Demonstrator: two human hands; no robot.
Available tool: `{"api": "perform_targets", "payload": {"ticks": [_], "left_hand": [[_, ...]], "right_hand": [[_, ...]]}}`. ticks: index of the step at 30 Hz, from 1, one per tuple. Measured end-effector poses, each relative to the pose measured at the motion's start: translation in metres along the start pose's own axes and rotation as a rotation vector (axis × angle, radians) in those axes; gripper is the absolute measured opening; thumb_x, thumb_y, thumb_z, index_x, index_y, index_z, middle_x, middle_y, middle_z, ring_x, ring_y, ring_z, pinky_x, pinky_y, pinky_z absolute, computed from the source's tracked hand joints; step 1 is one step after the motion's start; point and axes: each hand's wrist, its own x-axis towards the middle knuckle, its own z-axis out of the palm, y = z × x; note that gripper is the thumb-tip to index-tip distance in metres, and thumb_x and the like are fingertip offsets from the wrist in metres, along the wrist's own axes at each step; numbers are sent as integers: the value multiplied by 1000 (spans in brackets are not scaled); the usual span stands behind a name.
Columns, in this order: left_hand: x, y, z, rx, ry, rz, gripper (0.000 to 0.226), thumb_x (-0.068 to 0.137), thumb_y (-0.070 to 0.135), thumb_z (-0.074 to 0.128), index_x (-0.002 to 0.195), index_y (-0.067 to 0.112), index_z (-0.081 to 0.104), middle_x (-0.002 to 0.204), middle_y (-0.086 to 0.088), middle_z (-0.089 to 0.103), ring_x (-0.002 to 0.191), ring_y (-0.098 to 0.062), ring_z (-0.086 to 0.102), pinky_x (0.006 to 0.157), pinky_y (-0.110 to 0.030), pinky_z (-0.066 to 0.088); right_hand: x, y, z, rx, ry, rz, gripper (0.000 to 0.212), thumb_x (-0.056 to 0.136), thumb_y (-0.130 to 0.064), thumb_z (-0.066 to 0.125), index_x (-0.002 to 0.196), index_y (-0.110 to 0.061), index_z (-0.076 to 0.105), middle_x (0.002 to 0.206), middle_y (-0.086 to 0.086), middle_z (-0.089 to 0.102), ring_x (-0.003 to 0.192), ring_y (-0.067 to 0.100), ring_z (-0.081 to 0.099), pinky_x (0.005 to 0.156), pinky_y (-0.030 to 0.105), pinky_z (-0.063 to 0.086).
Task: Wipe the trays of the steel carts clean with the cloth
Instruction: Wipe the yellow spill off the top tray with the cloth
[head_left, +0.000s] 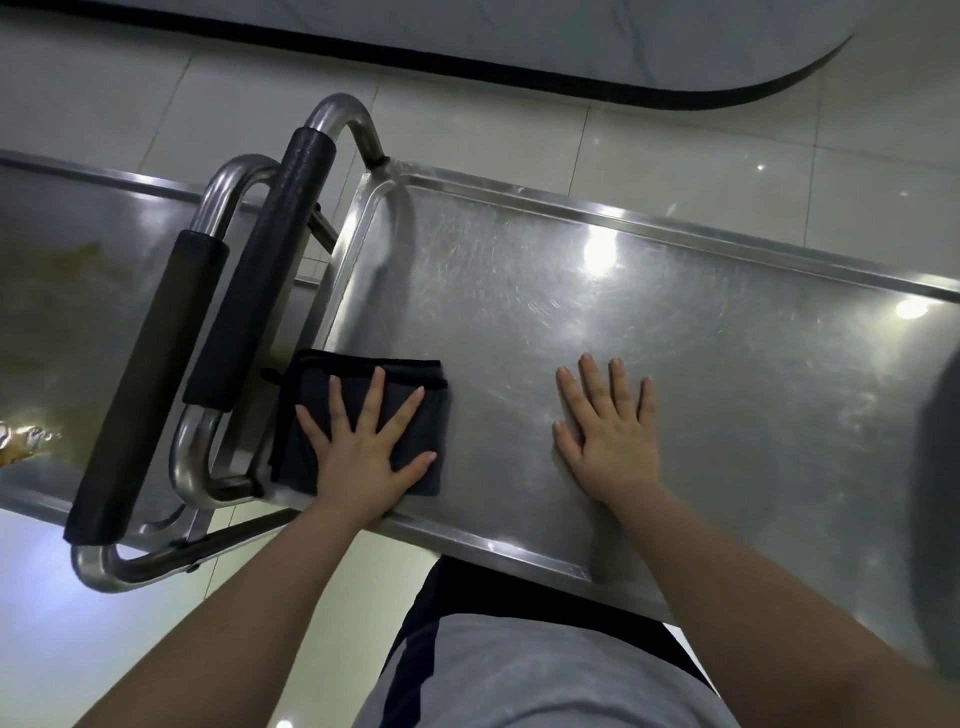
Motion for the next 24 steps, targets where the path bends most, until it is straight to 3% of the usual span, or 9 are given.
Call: {"api": "perform_targets", "payload": {"ticks": [7, 18, 24], "left_hand": [[84, 76, -16, -11, 20, 50, 77, 76, 89, 5, 145, 59, -12, 162, 9, -20, 144, -43, -19, 103, -73, -17], [174, 151, -38, -30, -6, 193, 77, 76, 88, 3, 143, 57, -20, 160, 7, -25, 141, -44, -28, 100, -75, -17], [215, 179, -48, -29, -9, 244, 77, 76, 88, 6, 143, 58, -16, 161, 7, -23, 141, -44, -27, 99, -75, -18]], "right_hand": [[3, 4, 3, -3, 32, 0, 66, 94, -53, 28, 155, -29, 22, 163, 1, 14, 150, 32, 8, 118, 59, 4], [5, 7, 4, 23, 66, 25, 70, 93, -53, 33, 153, -19, 29, 161, 2, 22, 149, 31, 16, 116, 59, 13], [7, 8, 4, 39, 70, 22, 69, 92, -54, 35, 154, -23, 28, 161, 2, 22, 149, 31, 15, 116, 60, 11]]}}
